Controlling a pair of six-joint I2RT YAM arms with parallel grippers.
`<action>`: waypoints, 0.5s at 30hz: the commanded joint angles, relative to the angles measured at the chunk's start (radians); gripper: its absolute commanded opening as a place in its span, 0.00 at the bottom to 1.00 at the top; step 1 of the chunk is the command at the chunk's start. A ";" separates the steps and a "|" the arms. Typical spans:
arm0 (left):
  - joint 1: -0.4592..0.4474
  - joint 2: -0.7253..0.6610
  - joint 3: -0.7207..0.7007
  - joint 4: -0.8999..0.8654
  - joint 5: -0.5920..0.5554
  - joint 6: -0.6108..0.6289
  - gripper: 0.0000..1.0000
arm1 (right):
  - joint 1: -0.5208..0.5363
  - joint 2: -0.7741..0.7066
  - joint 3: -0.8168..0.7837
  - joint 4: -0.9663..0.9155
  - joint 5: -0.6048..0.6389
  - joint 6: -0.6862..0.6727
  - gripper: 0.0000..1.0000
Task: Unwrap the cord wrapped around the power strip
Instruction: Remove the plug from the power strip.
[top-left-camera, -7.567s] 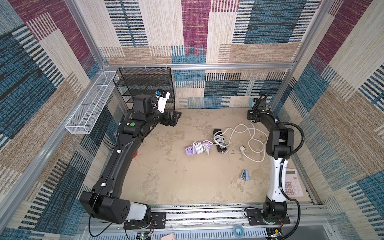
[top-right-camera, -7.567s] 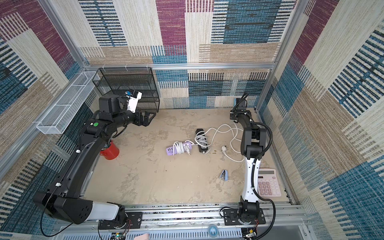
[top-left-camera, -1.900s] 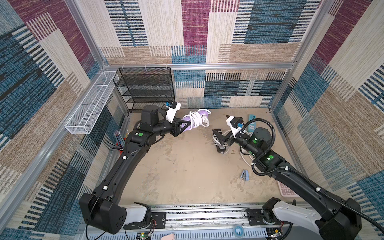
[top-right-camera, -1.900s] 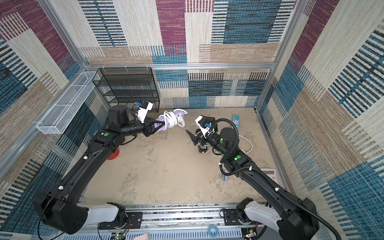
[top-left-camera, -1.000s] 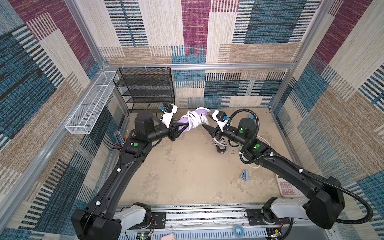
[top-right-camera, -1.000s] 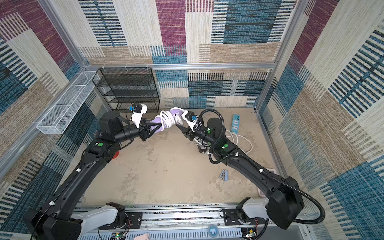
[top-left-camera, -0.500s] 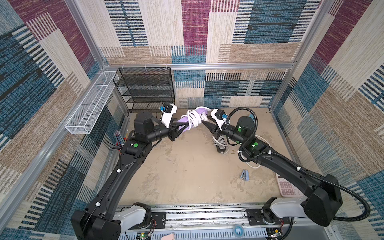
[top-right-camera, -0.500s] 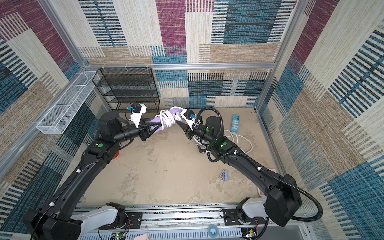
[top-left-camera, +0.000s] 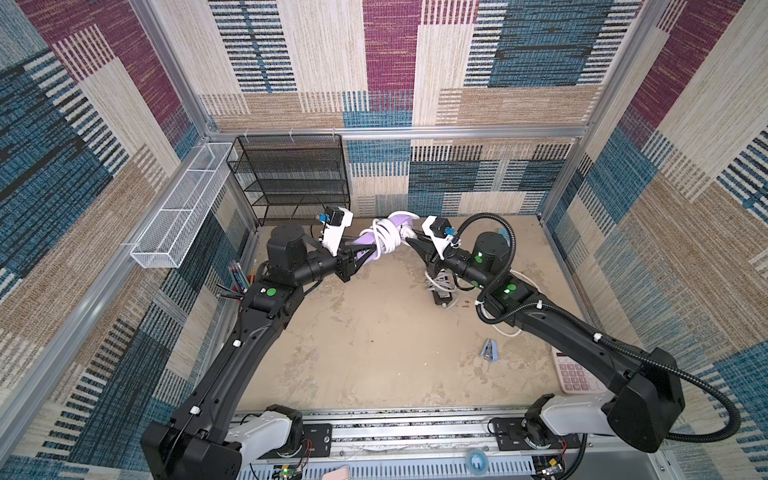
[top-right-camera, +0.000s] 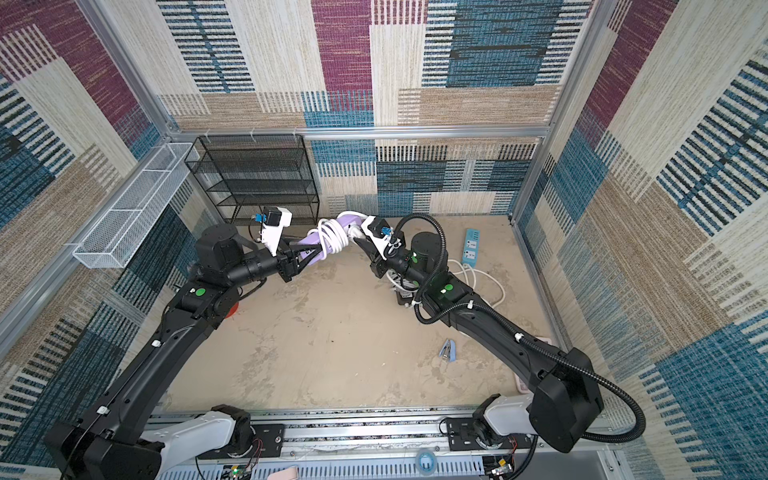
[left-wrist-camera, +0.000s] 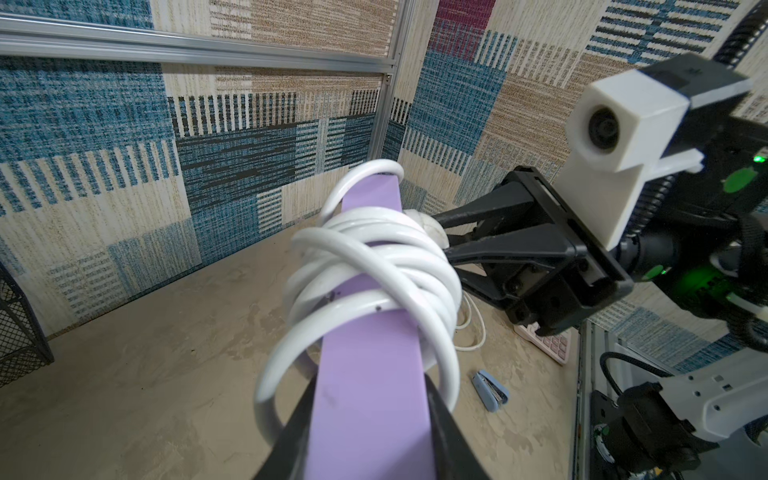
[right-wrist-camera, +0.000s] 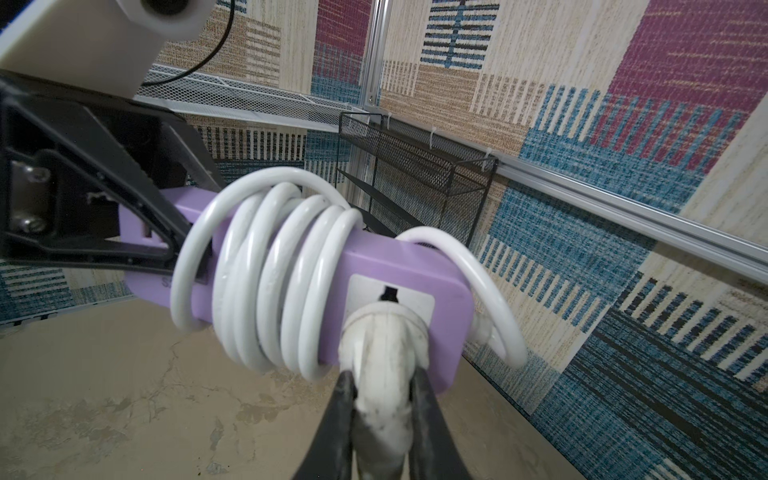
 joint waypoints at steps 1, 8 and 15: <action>0.000 -0.005 -0.005 0.086 0.016 0.008 0.00 | 0.026 -0.008 0.000 0.019 0.025 -0.019 0.07; -0.002 0.010 -0.038 0.157 -0.038 -0.048 0.00 | 0.157 0.038 -0.015 0.103 0.141 -0.035 0.04; -0.004 -0.009 -0.054 0.162 -0.055 -0.034 0.00 | 0.107 0.005 -0.052 0.117 0.133 0.007 0.04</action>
